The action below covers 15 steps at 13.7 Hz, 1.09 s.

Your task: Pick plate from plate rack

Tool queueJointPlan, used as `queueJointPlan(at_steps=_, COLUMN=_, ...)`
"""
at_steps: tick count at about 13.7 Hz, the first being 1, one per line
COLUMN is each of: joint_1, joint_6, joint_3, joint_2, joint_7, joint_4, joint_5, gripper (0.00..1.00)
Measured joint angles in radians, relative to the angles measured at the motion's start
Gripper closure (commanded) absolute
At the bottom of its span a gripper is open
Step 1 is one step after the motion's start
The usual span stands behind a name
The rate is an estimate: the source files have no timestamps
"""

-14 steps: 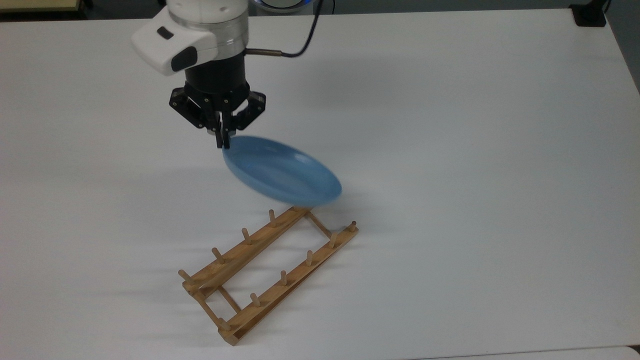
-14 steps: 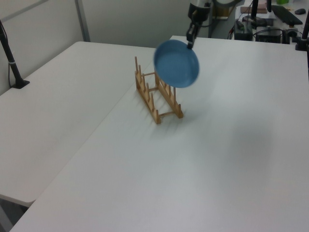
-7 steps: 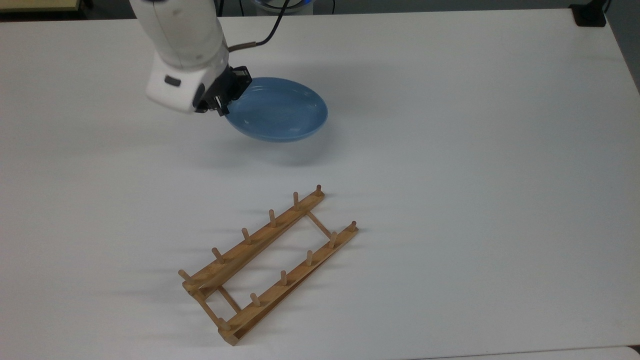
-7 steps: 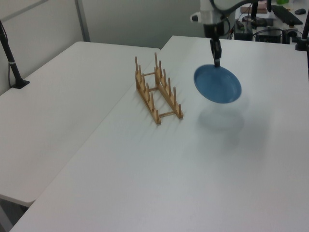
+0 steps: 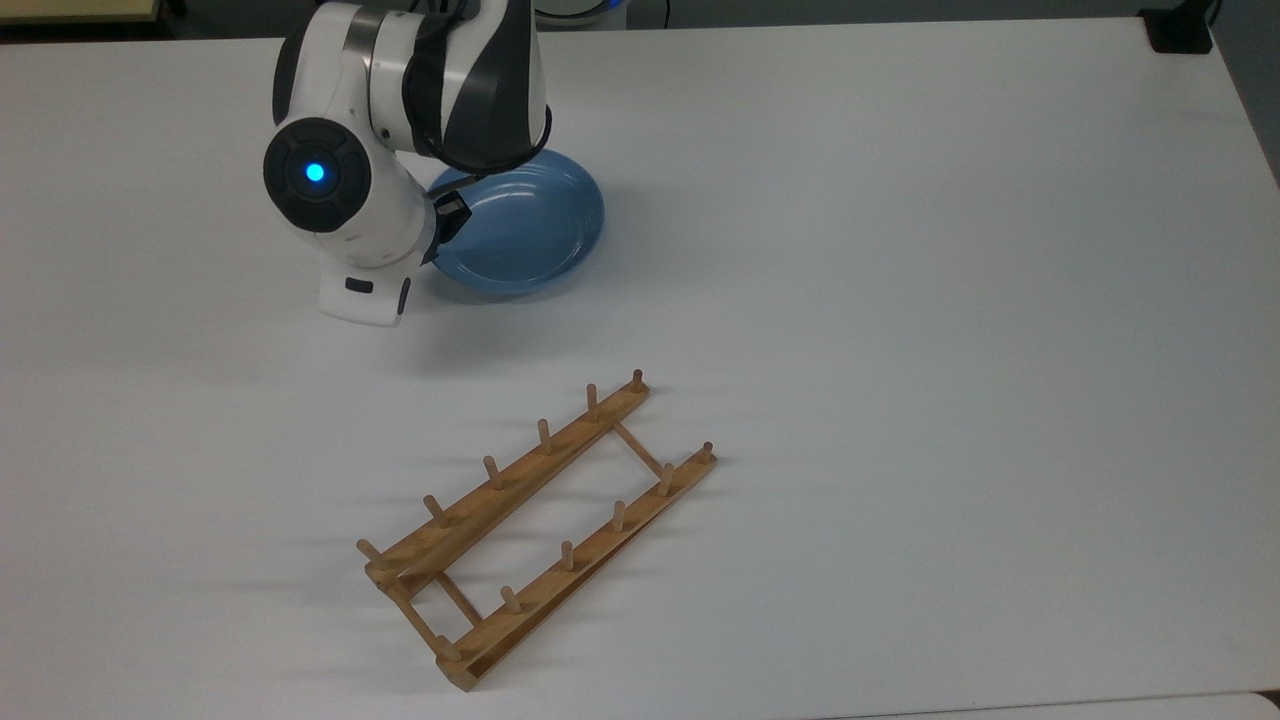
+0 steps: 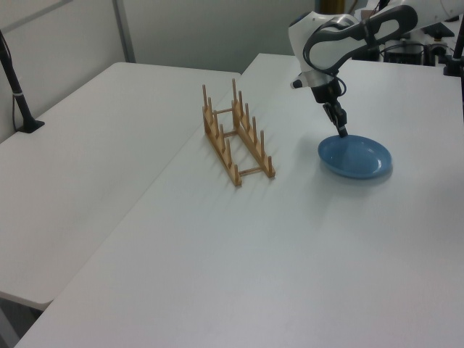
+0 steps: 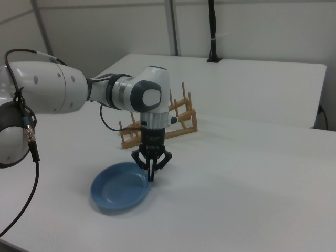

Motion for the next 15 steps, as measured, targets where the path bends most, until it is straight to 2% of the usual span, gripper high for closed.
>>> queueJointPlan(at_steps=1, joint_1=0.001, joint_6=0.000, joint_3=0.000, joint_2=-0.003, joint_7=0.013, joint_4=0.010, joint_5=0.000, gripper=0.21)
queueJointPlan(at_steps=2, joint_1=0.005, joint_6=0.000, joint_3=0.000, joint_2=-0.008, joint_7=0.057, joint_4=0.023, joint_5=0.000, gripper=0.00)
queueJointPlan(at_steps=5, joint_1=0.043, joint_6=0.000, joint_3=0.005, joint_2=-0.043, joint_7=0.229, joint_4=0.061, joint_5=0.000, gripper=0.00)
queueJointPlan(at_steps=8, joint_1=0.120, joint_6=0.000, joint_3=0.008, joint_2=-0.106, joint_7=0.406, joint_4=0.079, joint_5=0.000, gripper=0.00)
queueJointPlan(at_steps=11, joint_1=0.197, joint_6=0.000, joint_3=0.010, joint_2=-0.211, joint_7=0.605, joint_4=0.082, joint_5=0.000, gripper=0.00)
queueJointPlan(at_steps=15, joint_1=0.231, joint_6=-0.009, joint_3=0.011, joint_2=-0.343, joint_7=0.798, joint_4=0.077, joint_5=0.000, gripper=0.00)
